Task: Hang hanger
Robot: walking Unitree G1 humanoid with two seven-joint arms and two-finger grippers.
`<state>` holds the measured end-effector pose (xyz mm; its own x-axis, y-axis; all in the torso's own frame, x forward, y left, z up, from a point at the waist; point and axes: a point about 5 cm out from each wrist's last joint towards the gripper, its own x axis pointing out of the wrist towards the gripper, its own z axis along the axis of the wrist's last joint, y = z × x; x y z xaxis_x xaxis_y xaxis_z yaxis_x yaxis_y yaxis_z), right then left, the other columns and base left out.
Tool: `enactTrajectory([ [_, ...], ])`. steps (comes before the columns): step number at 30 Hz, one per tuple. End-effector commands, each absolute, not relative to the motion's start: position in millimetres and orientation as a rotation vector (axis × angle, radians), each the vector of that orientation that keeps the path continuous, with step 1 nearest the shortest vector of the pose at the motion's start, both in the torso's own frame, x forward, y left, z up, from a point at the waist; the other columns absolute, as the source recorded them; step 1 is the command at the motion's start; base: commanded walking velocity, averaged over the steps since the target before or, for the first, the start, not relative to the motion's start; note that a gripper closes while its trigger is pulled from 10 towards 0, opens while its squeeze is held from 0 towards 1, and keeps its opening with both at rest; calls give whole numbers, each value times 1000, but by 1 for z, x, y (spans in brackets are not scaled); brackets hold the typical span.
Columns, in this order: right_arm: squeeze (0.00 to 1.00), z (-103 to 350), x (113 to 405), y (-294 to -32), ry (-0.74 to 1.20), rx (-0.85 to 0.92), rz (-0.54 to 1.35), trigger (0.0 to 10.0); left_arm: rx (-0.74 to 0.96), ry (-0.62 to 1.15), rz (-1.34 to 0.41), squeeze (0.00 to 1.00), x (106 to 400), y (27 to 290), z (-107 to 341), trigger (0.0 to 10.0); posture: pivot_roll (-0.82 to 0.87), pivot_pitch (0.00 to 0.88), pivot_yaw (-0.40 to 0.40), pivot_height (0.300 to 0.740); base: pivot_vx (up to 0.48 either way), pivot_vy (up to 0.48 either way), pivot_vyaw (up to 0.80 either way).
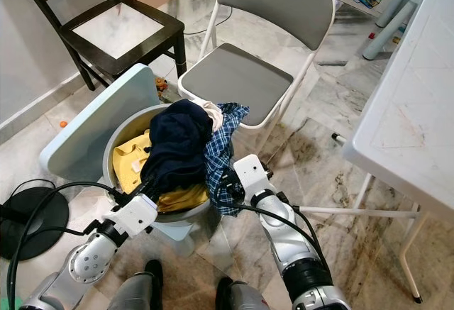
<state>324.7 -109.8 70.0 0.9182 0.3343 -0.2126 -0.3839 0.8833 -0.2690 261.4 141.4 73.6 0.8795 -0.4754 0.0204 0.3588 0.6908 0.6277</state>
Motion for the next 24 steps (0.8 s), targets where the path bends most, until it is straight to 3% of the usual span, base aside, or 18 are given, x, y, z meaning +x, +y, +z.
enactTrajectory([
  [1,0,66,324,-114,178,-302,367,10000,624,-191,-492,0,261,136,78,0,184,250,-104,740,0,0,0],
  [12,0,97,330,-122,16,-74,273,10000,213,-152,-323,0,294,133,116,0,182,194,-97,740,0,0,0],
  [21,0,107,326,-150,-40,173,84,10000,100,-110,-266,0,303,136,121,0,164,159,-60,740,0,0,0],
  [22,0,107,324,-156,-48,208,43,10000,75,-104,-255,0,305,136,122,1922,161,152,-57,740,0,0,0],
  [23,0,107,324,-156,-48,208,43,10000,75,-104,-255,0,305,136,122,1922,161,152,-57,740,0,0,0],
  [24,0,106,323,-160,-54,231,14,10000,66,-105,-266,0,306,136,122,2902,166,139,-51,740,0,0,0],
])
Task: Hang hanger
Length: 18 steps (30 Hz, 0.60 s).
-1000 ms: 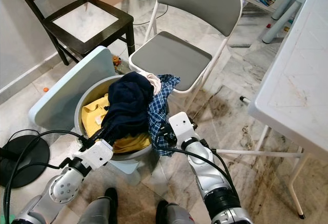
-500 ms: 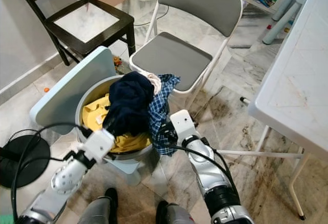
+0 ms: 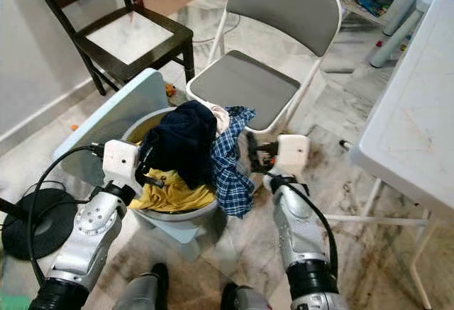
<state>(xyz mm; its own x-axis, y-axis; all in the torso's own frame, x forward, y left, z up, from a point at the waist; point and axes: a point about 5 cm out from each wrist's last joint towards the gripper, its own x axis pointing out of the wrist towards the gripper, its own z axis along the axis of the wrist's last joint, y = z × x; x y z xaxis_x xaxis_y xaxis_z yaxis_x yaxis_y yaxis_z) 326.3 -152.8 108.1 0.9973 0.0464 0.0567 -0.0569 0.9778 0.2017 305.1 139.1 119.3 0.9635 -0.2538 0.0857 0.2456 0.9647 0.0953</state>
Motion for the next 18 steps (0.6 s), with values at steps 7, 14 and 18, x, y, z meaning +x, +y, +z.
enactTrajectory([
  [7,0,83,306,-183,-4,274,-114,10000,114,-27,-279,0,304,142,106,3647,163,90,5,740,0,0,0],
  [14,0,81,296,-206,-29,304,-206,10000,103,46,-311,0,317,130,89,3059,68,4,48,740,0,0,0],
  [18,0,80,290,-214,-34,307,-258,10000,88,67,-335,0,316,120,83,3451,20,0,55,740,0,0,0],
])
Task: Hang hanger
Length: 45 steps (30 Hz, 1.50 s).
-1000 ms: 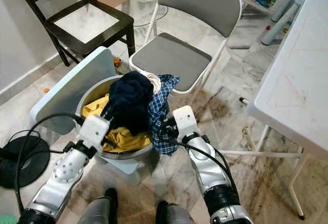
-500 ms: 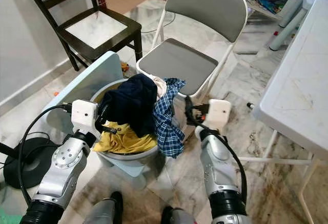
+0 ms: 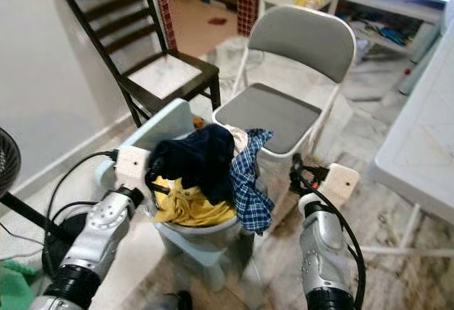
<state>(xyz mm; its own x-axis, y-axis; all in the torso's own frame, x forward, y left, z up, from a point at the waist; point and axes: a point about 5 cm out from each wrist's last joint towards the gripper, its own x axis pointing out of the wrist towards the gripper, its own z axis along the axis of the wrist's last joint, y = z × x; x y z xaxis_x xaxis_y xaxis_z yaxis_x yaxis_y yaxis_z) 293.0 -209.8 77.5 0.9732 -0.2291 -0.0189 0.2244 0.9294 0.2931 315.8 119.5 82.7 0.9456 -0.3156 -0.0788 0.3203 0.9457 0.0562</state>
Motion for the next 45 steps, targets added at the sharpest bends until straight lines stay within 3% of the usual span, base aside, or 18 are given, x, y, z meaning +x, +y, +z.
enactTrajectory([
  [1,0,78,286,-215,-32,311,-279,10000,78,78,-360,0,315,114,80,4902,4,0,45,740,0,0,0],
  [2,0,76,285,-214,-26,316,-286,10000,84,77,-379,0,314,112,80,8627,1,0,39,740,0,0,0],
  [3,0,74,284,-212,-15,317,-288,10000,88,76,-392,0,314,111,79,9804,-5,0,29,740,0,0,0],
  [9,0,64,289,-189,43,326,-193,10000,54,76,-352,0,321,112,75,10000,29,0,10,740,0,0,0],
  [23,0,74,300,-191,33,283,-169,10000,-13,30,-333,0,325,115,85,10000,56,2,21,740,0,0,0],
  [36,0,81,306,-185,23,253,-119,10000,-34,0,-369,0,328,107,92,10000,40,60,7,740,0,0,-766],
  [45,0,82,308,-181,24,248,-106,10000,-43,7,-391,0,324,104,89,10000,36,76,1,740,0,-116,0],
])
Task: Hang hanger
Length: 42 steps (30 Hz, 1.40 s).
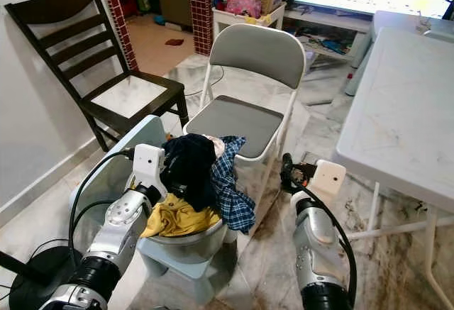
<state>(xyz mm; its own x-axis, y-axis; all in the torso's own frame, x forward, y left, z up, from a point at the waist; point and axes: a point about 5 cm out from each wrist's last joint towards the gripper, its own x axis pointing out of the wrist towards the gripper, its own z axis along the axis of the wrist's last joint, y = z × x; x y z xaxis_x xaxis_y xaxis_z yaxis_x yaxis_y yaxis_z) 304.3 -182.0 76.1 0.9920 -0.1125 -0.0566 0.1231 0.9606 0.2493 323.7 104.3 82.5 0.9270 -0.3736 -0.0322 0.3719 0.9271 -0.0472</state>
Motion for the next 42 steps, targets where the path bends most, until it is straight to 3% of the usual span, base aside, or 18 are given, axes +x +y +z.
enactTrajectory([
  [1,0,82,308,-181,27,247,-106,10000,-45,6,-393,0,324,103,89,10000,35,76,0,740,0,-259,0],
  [18,0,81,308,-182,35,245,-106,10000,-55,25,-436,0,320,95,84,10000,23,89,1,740,0,-267,-678],
  [42,0,81,306,-185,33,238,-118,10000,-47,25,-558,0,315,75,86,10000,3,91,10,740,0,-286,0],
])
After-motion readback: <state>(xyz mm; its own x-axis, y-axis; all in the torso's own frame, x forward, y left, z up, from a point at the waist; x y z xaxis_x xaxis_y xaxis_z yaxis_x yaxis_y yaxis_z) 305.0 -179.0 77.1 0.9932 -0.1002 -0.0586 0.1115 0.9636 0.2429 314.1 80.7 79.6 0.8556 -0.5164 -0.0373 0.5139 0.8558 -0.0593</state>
